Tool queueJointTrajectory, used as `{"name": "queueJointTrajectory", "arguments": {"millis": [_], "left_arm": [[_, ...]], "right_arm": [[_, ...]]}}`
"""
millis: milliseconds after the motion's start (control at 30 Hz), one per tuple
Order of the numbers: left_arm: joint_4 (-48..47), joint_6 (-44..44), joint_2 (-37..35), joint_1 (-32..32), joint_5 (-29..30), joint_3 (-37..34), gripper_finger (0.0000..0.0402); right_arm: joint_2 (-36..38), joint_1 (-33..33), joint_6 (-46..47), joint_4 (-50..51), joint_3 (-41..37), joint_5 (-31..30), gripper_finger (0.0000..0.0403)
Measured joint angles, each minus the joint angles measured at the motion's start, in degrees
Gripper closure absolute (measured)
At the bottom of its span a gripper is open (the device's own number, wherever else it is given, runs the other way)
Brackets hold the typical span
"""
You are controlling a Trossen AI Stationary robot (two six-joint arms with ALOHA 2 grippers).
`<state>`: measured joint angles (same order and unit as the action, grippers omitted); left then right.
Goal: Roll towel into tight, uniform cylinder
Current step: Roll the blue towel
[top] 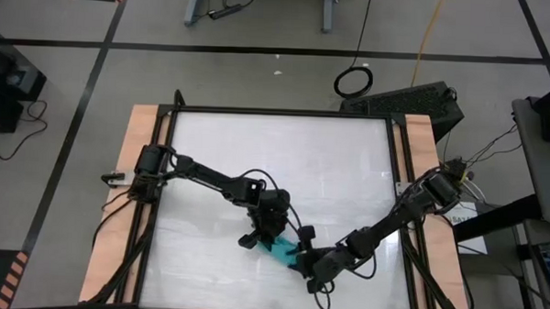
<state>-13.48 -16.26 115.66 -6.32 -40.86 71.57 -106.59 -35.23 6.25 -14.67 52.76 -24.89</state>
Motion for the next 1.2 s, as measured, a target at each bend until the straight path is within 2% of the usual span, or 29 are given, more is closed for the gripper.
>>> {"name": "queueJointTrajectory", "arguments": {"millis": [167, 433, 500, 600, 700, 833, 1000, 1200], "left_arm": [[-0.1, 1.0, 0.0, 0.7, -2.4, 0.0, 0.0366], [-1.4, 1.0, 0.0, 1.6, -1.1, 0.0, 0.0362], [-1.7, 0.9, 0.0, 1.8, -0.7, 0.0, 0.0348], [-2.0, 0.9, -0.2, 1.8, 0.4, 0.0, 0.0306], [-2.8, 0.8, -1.2, 1.8, 3.6, 0.0, 0.0253], [-6.3, -1.0, -4.9, 1.8, 11.1, 0.0, 0.0201], [-8.9, -2.3, -11.4, 0.1, 18.4, 0.1, 0.019], [-11.3, -3.3, -13.3, -5.6, 20.5, 0.1, 0.0189]], "right_arm": [[-1.5, 1.3, 3.4, 3.2, 0.2, -0.4, 0.0229], [-3.8, 1.8, 12.0, 4.2, 0.3, -1.1, 0.0229], [-3.8, 1.8, 14.1, 4.4, 0.3, -1.2, 0.0229], [-3.8, 1.8, 17.0, 4.9, 0.3, -1.2, 0.0229], [-3.8, 1.8, 19.4, 5.8, 0.3, -1.3, 0.0229], [-3.8, 1.8, 20.8, 6.2, 0.3, -1.6, 0.0229], [-3.8, 1.8, 21.5, 6.9, 0.3, -4.6, 0.0229], [-3.9, 2.8, 21.8, 7.4, 0.2, -6.3, 0.0229]]}}
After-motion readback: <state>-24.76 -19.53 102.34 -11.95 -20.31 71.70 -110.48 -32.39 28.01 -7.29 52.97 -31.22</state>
